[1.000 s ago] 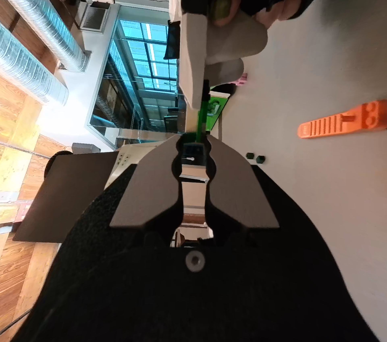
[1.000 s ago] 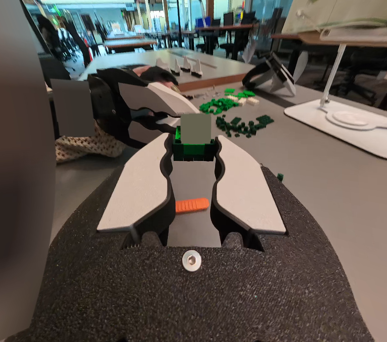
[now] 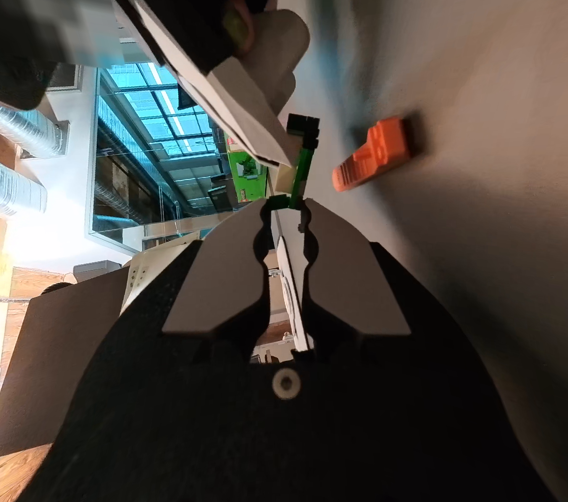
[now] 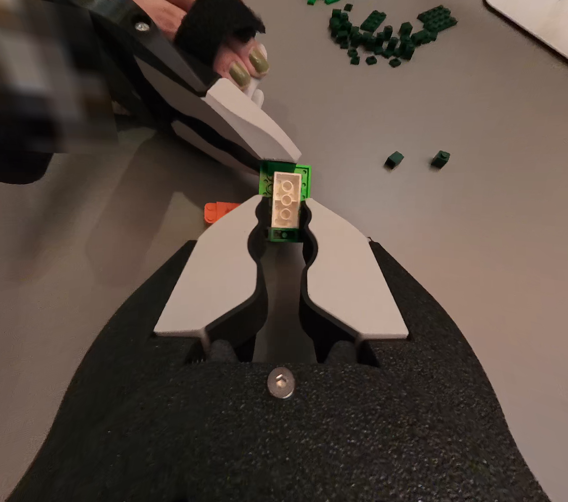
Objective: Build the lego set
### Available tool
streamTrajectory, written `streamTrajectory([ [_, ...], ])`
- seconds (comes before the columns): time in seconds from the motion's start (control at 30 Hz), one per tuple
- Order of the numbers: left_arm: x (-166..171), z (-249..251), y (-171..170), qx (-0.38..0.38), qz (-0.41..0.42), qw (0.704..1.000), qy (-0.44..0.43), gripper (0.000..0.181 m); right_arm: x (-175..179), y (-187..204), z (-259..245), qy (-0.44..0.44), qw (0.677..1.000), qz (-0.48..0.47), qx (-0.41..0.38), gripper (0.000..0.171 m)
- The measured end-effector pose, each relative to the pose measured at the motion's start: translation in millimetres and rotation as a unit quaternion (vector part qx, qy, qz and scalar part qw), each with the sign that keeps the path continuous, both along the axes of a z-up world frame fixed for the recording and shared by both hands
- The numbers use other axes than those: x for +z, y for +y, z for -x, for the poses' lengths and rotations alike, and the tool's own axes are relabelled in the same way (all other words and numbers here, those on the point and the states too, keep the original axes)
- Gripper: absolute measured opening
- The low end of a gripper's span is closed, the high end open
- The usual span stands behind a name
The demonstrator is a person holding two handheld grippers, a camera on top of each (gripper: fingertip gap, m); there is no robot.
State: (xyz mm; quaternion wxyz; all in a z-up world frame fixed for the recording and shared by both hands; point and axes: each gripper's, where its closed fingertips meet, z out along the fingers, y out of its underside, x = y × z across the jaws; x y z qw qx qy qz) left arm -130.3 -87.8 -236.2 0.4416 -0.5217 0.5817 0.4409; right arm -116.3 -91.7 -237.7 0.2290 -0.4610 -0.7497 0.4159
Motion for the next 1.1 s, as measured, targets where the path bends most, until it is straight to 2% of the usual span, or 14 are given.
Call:
streamTrajectory([
  [0.4, -17.8, -2.5, -1.5, -0.013, 0.045, 0.999, -0.001, 0.02, -15.3, -3.5, -0.6, -0.049, 0.999, -0.013, -0.004, 0.016],
  [0.8, -17.5, -3.3, -0.6, -0.025, 0.057, 0.997, -0.039, 0.02, -14.7, -5.4, -0.7, -0.049, 0.998, 0.034, 0.006, 0.016],
  [1.1, -8.9, 0.5, 2.3, -0.007, 0.052, 0.995, -0.082, 0.037, -13.9, -6.3, -0.4, -0.046, 0.998, 0.039, 0.009, 0.017],
])
